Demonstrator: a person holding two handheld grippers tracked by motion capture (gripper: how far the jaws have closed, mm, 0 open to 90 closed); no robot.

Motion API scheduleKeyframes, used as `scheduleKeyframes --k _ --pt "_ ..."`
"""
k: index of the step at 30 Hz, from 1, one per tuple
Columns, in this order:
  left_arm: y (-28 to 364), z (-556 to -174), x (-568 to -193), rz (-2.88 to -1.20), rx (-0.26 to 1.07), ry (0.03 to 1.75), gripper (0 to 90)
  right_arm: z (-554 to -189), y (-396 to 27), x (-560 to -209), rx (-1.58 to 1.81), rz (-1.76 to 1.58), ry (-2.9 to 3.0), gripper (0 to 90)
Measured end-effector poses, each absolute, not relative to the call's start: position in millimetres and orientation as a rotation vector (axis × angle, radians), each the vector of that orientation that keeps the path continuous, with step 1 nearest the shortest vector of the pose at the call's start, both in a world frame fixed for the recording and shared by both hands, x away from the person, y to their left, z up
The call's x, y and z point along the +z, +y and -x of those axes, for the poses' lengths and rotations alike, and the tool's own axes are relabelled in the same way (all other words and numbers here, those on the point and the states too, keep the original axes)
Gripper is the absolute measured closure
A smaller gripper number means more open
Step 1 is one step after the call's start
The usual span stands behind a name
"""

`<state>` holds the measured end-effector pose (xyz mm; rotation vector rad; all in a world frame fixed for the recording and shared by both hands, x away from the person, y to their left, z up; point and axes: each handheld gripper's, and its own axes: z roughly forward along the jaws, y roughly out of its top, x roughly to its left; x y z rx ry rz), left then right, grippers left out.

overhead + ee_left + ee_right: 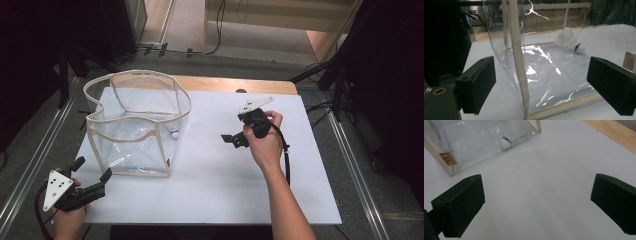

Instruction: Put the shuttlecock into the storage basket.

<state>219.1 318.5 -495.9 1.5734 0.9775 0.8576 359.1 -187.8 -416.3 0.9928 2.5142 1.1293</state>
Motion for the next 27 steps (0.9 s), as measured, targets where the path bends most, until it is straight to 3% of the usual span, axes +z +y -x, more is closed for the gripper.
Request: scheduleKeyframes --k 27 --pt "316 -219 -496 -1.589 0.870 0.975 9.1 -325 -231 -458 1.226 -1.103 2.397 0.0"
